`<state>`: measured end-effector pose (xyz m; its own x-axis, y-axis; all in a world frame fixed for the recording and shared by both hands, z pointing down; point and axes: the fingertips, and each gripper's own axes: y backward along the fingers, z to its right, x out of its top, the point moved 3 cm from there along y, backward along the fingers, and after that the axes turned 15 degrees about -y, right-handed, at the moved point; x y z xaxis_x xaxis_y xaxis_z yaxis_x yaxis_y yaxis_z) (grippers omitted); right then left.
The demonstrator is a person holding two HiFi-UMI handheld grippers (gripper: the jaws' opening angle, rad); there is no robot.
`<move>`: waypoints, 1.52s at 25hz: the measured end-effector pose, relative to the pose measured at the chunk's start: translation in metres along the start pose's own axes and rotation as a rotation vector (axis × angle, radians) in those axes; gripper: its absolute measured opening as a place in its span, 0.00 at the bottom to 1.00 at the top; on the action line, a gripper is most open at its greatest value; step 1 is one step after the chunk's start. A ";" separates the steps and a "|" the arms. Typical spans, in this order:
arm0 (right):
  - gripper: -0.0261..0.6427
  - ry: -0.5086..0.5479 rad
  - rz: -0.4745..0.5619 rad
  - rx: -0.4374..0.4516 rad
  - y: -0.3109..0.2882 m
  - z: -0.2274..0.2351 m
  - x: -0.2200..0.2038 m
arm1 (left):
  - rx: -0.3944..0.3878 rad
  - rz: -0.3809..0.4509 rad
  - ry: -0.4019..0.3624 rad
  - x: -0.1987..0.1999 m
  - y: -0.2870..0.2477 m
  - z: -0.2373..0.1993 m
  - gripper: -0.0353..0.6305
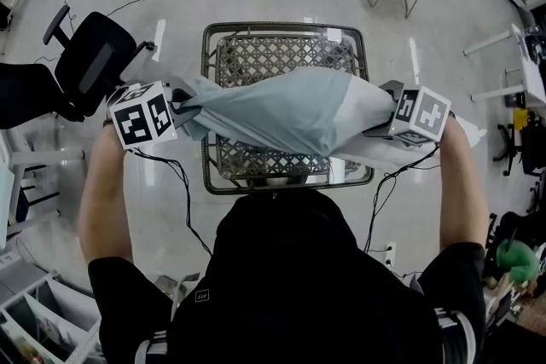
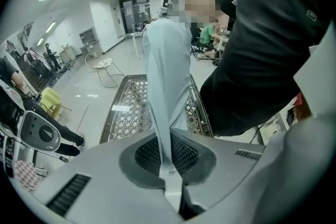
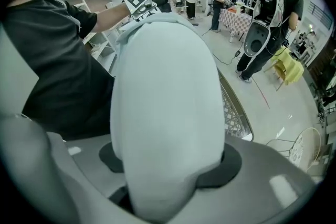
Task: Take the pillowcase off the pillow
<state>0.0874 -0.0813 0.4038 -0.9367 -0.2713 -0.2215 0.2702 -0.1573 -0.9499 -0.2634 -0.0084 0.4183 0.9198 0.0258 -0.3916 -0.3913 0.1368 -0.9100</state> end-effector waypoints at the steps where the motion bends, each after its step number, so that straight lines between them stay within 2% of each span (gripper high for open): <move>1: 0.50 -0.003 -0.002 0.000 -0.004 0.000 0.000 | -0.003 -0.013 -0.005 0.000 -0.003 0.001 0.07; 4: 0.52 -0.011 -0.016 -0.007 -0.014 -0.004 0.004 | 0.044 -0.045 -0.041 0.010 -0.009 -0.004 0.10; 7: 0.54 0.014 -0.033 -0.013 -0.022 -0.010 0.009 | 0.111 -0.003 -0.084 0.039 -0.004 -0.015 0.30; 9: 0.55 0.037 -0.045 -0.012 -0.028 -0.016 0.013 | 0.139 0.046 -0.111 0.062 0.001 -0.023 0.37; 13: 0.57 0.064 -0.065 -0.014 -0.036 -0.023 0.019 | 0.129 0.079 -0.173 0.094 -0.001 -0.030 0.41; 22: 0.60 0.059 -0.055 -0.038 -0.042 -0.029 0.022 | 0.012 0.086 -0.222 0.117 -0.029 -0.026 0.42; 25: 0.61 0.052 -0.048 -0.051 -0.043 -0.032 0.022 | -0.031 0.073 -0.229 0.119 -0.033 -0.024 0.37; 28: 0.63 0.057 -0.038 -0.061 -0.047 -0.035 0.023 | -0.049 0.025 -0.242 0.115 -0.037 -0.021 0.32; 31: 0.67 0.065 -0.032 -0.074 -0.052 -0.038 0.025 | -0.062 -0.004 -0.246 0.110 -0.039 -0.018 0.30; 35: 0.79 0.086 -0.014 -0.118 -0.048 -0.035 0.026 | -0.091 0.002 -0.267 0.113 -0.037 -0.009 0.25; 38: 0.83 0.116 -0.026 -0.148 -0.049 -0.038 0.031 | -0.090 -0.001 -0.283 0.110 -0.037 -0.005 0.24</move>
<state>0.0361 -0.0456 0.4347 -0.9646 -0.1560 -0.2126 0.2180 -0.0186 -0.9758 -0.1481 -0.0151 0.4080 0.8869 0.3029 -0.3489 -0.3802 0.0494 -0.9236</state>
